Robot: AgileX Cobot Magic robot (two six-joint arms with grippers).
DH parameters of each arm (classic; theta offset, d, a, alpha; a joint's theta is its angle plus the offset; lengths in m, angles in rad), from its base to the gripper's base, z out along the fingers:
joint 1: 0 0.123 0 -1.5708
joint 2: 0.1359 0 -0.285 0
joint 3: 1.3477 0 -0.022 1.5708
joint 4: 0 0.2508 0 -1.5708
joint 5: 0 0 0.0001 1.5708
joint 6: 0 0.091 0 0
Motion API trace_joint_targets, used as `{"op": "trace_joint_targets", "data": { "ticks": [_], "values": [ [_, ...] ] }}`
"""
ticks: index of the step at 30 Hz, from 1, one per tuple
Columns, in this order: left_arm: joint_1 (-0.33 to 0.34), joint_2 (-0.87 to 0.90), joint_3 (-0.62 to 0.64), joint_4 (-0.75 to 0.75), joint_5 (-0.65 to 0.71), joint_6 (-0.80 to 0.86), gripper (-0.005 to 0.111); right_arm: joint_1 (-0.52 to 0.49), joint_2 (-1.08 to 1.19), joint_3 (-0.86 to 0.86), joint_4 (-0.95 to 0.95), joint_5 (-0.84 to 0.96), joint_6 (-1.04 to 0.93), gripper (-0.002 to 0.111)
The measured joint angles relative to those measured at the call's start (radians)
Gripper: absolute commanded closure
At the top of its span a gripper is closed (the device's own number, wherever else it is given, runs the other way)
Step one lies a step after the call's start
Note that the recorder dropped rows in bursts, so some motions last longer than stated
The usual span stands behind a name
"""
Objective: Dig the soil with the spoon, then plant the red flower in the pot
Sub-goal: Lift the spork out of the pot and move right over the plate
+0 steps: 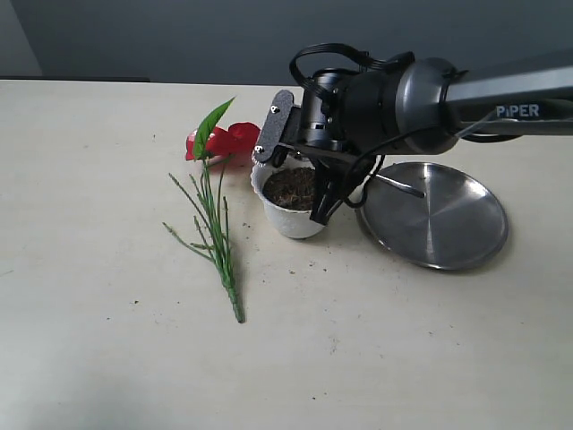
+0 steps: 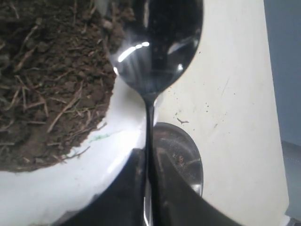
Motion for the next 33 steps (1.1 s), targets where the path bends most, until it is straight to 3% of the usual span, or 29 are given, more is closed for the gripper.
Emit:
{"op": "trace_joint_targets", "data": {
  "ticks": [15,33],
  "values": [
    [0.000,0.000,0.000,0.000,0.000,0.000,0.107,0.000,-0.042,0.000,0.076,0.008,0.250,0.109],
    [0.000,0.000,0.000,0.000,0.000,0.000,0.107,0.000,-0.080,0.000,0.111,-0.071,0.338,0.109]
  ]
}}
